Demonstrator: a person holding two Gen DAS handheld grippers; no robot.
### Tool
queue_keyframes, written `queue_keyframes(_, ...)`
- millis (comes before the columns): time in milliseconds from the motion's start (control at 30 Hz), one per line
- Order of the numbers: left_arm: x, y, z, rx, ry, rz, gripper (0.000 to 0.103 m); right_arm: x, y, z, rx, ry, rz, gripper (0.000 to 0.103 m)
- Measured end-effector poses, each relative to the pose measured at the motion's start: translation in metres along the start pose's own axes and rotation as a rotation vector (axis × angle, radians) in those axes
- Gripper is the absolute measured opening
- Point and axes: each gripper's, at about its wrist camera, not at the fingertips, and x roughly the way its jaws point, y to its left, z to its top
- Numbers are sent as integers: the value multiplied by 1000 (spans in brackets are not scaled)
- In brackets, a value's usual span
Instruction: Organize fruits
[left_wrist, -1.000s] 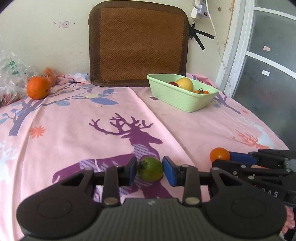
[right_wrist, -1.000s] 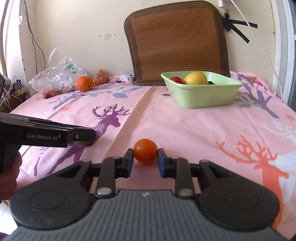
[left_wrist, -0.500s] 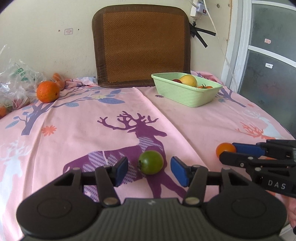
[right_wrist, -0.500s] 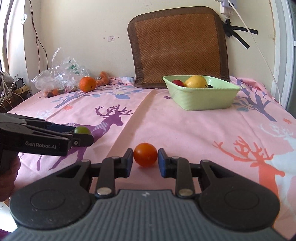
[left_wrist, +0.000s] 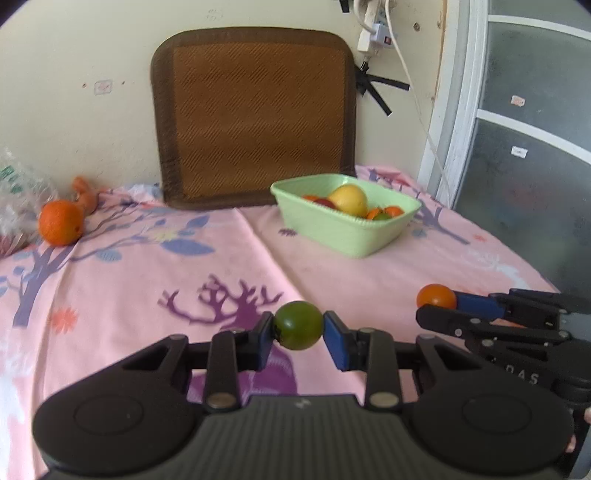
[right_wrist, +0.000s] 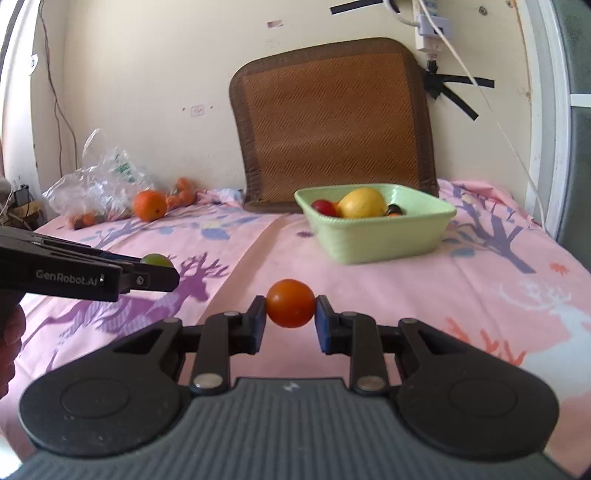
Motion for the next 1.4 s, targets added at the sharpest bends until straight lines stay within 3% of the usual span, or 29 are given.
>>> queue_keyframes(167, 45, -12, 60, 8, -41, -73, 30, 28, -37, 36, 34, -74, -68, 31)
queue_keyframes(333, 123, -10, 107, -76, 31, -113, 30, 71, -73, 58, 53, -79, -129, 31)
queue_keyframes(567, 195, 7, 127, -182, 114, -125, 31, 117, -94, 62, 74, -28, -144, 32)
queue_keyframes(667, 203, 10, 128, -202, 115, -104, 37, 118, -93, 62, 72, -38, -153, 33)
queue_keyframes(767, 196, 15, 126, -227, 116, -107, 41, 106, -91, 63, 79, -59, -159, 42)
queue_keyframes(900, 159, 14, 118, -206, 68, -73, 41, 79, -83, 61, 121, -86, -153, 43)
queue_keyframes(1033, 101, -11, 98, -70, 9, 69, 41, 37, -61, 43, 218, -93, -118, 43)
queue_keyframes(1100, 75, -25, 81, -1, -15, 120, 54, 15, -44, 29, 261, -84, -101, 44)
queue_keyframes(1167, 50, -39, 62, 37, -20, 157, 61, -2, -31, 15, 292, -61, -87, 44)
queue_keyframes(1233, 32, -45, 46, 35, -5, 176, 64, -17, -21, 1, 318, -23, -87, 45)
queue_keyframes(1300, 19, -46, 34, 8, 10, 192, 78, -26, -14, -9, 356, 19, -72, 46)
queue_keyframes(1400, 1, -48, 16, -1, 5, 219, 91, -37, -6, -18, 393, 46, -64, 46)
